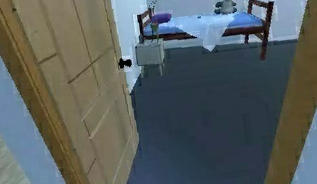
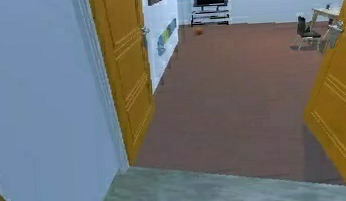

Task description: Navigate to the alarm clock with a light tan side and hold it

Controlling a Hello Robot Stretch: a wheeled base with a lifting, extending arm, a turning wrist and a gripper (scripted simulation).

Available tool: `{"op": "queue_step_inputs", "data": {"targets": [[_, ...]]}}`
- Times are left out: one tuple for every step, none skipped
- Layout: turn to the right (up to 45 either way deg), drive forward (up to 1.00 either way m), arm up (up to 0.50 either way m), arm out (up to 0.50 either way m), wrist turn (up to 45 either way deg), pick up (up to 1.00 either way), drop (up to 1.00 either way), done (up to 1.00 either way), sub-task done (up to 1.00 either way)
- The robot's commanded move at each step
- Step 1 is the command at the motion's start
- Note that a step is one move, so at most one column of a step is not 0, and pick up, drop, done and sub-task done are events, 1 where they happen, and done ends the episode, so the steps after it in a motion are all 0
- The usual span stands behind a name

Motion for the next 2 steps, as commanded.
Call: {"op": "queue_step_inputs", "data": {"targets": [[0.0, 0.35, 0.0, 0.0, 0.0, 0.0, 0.0, 0.0, 0.0], [9.0, 0.0, 0.0, 0.0, 0.0, 0.0, 0.0, 0.0, 0.0]]}}
